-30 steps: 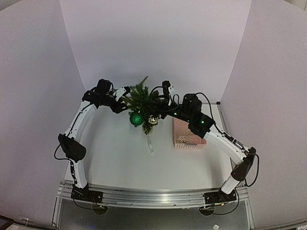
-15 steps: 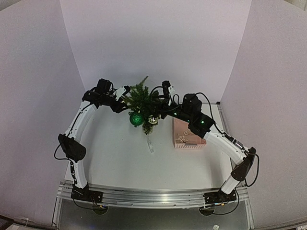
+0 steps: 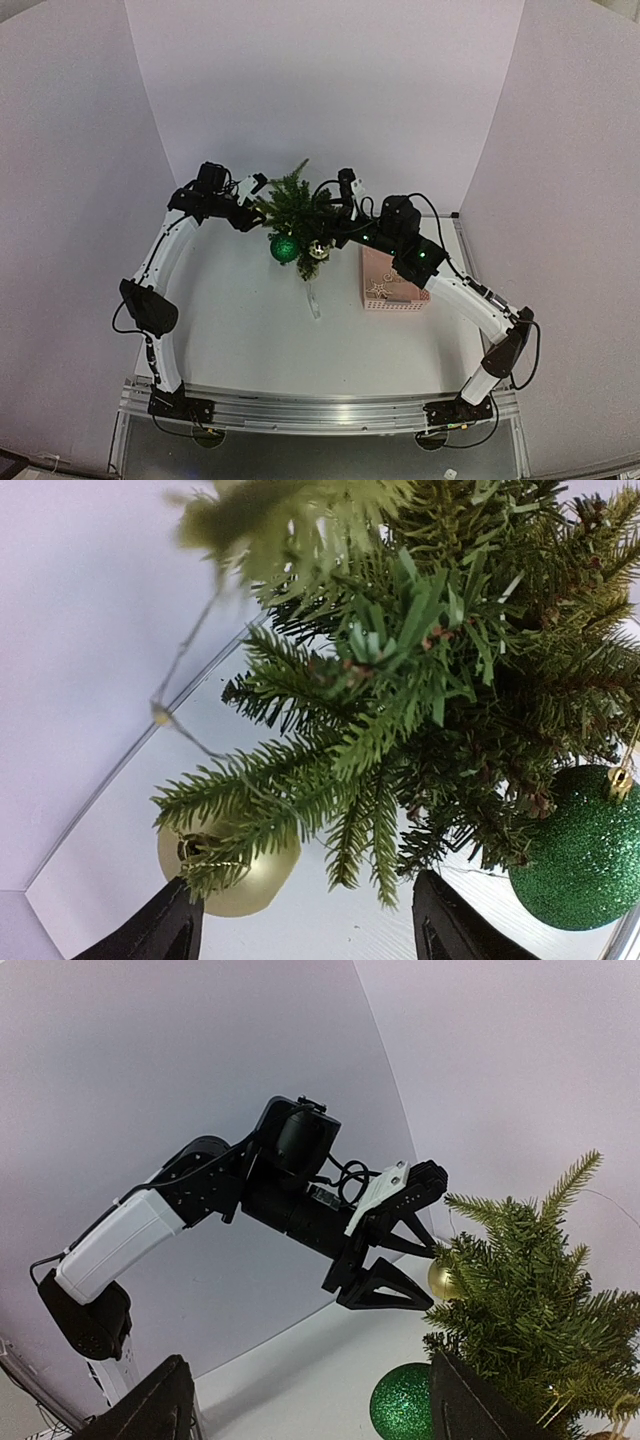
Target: Decorate the small christmas tree
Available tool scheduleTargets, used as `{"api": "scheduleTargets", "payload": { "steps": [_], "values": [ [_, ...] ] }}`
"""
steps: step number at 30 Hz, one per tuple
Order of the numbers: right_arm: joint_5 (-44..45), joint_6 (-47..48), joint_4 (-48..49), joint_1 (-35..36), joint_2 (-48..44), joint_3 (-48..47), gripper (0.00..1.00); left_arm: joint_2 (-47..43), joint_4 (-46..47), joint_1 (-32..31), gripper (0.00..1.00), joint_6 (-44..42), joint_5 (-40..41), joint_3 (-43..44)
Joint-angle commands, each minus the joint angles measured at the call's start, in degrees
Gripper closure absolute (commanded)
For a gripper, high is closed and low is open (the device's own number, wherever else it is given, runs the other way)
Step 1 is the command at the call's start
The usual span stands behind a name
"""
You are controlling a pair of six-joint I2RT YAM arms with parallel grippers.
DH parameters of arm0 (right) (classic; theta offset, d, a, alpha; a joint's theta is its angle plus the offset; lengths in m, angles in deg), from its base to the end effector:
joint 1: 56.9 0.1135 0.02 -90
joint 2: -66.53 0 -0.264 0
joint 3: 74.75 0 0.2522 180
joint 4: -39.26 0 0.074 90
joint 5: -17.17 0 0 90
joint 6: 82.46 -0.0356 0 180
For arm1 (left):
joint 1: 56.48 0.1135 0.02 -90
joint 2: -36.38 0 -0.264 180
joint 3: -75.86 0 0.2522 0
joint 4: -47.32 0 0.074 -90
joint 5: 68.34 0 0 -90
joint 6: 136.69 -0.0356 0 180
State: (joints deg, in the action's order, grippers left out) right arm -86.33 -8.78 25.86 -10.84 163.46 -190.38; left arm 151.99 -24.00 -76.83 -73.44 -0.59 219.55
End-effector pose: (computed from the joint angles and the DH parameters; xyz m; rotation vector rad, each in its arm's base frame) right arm 0.2708 0.2930 0.4665 -0.5959 1.4551 1.0438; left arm 0.4027 -0.1638 0.3970 1.0886 2.0125 -0.3926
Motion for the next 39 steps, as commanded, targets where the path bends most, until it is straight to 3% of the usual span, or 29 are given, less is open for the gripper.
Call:
{"api": "scheduleTargets", "payload": {
  "steps": [1, 39],
  "values": [
    [-0.43, 0.31, 0.9, 0.06, -1.64, -1.56, 0.22, -2.72, 2.36, 0.71, 0.28, 1.26, -2.76, 0.15],
    [-0.75, 0.41, 0.87, 0.04, -1.56, -1.98, 0.21, -5.1, 3.54, 2.54, 0.26, 3.22, -5.43, 0.97]
  ]
}}
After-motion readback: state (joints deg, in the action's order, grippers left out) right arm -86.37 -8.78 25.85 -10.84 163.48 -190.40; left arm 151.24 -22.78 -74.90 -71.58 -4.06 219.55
